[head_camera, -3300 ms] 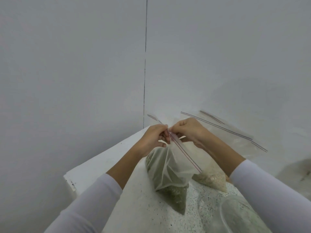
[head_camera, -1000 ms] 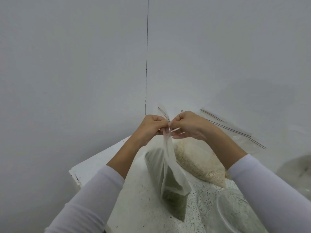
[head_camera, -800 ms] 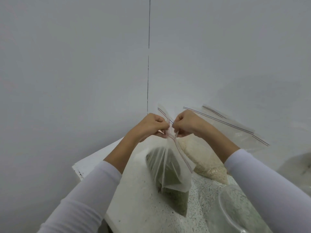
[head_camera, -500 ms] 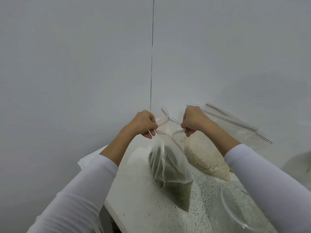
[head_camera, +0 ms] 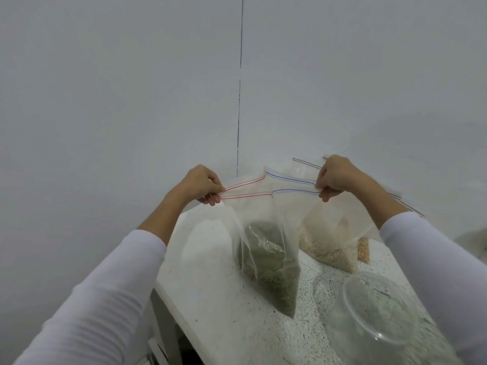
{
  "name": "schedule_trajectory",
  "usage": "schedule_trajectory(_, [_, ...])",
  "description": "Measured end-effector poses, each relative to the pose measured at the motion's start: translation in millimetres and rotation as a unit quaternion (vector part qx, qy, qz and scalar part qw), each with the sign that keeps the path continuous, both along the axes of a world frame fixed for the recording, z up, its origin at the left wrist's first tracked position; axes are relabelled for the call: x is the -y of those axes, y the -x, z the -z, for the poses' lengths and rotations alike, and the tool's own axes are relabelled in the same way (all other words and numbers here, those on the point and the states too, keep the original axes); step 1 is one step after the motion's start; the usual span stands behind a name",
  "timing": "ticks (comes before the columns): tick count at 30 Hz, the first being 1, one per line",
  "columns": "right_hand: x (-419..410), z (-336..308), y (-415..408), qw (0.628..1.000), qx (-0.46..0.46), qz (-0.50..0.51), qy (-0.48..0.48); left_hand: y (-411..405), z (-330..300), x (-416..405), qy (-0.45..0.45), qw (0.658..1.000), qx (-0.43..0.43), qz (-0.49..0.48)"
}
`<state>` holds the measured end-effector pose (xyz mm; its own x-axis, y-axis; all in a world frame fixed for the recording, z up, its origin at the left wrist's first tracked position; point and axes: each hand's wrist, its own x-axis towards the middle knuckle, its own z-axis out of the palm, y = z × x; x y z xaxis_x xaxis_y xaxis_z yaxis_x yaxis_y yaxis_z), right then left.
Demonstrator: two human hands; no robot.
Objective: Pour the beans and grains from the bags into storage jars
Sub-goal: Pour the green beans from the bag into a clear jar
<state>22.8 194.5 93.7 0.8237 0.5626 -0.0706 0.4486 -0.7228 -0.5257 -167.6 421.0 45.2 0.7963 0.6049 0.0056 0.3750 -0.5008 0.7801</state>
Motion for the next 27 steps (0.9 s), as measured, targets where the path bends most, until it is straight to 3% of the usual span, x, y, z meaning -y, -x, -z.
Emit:
schedule_trajectory(7, [24,3,-14,0.999,0.03,-0.016,-0.009,23,-5,-21,0.008,0.999,-0.037,0.036])
schedule_trajectory(11, [14,1,-3,0.986,0.154,-0.042,-0.044,10,-14,-14,-0.005,0.998,0.013,0.069])
schedule_trajectory(13, [8,-1,17,0.972,0.182,-0.078,-0.124,-6,-18,-6,-0.011,0.996,0.047,0.077])
schedule_trajectory(16, [3,-5,54,0.954,0.121,-0.203,-0.187,-38,-21,10,-0.031,0.993,0.072,0.091])
schedule_trajectory(18, [0,-2,73,0.946,0.095,-0.282,-0.124,-60,-27,22,-0.082,0.988,0.051,0.119])
schedule_trajectory(21, [-10,11,81,0.934,0.158,-0.321,0.02,-82,-30,39,-0.146,0.972,-0.061,0.173])
schedule_trajectory(24, [-5,13,75,0.945,0.151,-0.289,0.002,-88,-24,42,-0.111,0.976,-0.086,0.165])
schedule_trajectory(27, [11,-1,69,0.961,0.05,-0.248,-0.108,-78,-23,32,0.023,0.993,0.03,0.112])
